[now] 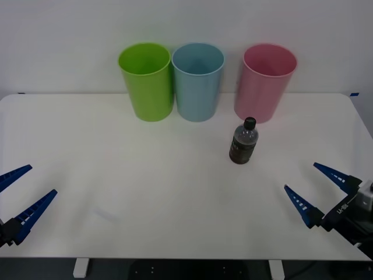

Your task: Grasp the object on the table and drop it into the matching bin: aluminum can to the light blue bin, PET bottle to the pink bin.

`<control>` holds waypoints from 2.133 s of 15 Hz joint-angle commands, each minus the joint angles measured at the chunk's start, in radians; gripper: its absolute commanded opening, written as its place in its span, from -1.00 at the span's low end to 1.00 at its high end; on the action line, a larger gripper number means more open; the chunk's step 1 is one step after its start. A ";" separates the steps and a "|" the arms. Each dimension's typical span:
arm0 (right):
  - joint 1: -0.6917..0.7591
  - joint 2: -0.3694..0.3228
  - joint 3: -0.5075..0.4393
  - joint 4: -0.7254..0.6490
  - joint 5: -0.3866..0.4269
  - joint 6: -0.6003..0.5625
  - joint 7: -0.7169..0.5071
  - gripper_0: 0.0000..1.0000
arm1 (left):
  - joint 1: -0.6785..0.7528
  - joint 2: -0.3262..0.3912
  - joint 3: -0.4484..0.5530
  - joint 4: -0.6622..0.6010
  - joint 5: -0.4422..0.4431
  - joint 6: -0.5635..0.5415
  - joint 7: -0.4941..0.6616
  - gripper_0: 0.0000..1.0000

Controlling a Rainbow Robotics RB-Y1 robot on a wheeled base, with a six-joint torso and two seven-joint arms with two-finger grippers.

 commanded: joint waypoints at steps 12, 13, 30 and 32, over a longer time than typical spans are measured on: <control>-0.166 0.122 0.083 0.099 0.145 0.178 0.041 1.00 | 0.000 0.000 0.000 0.000 0.000 0.000 0.000 1.00; -0.175 0.124 0.105 0.101 0.142 0.206 0.042 1.00 | 0.000 0.000 0.000 0.000 0.000 0.000 0.000 1.00; -0.387 0.228 0.247 0.268 0.189 0.479 0.101 1.00 | 0.000 0.000 0.000 0.000 0.000 0.000 0.000 1.00; -0.421 0.239 0.247 0.306 0.191 0.485 0.110 1.00 | 0.000 0.000 0.000 0.000 0.000 0.000 0.000 1.00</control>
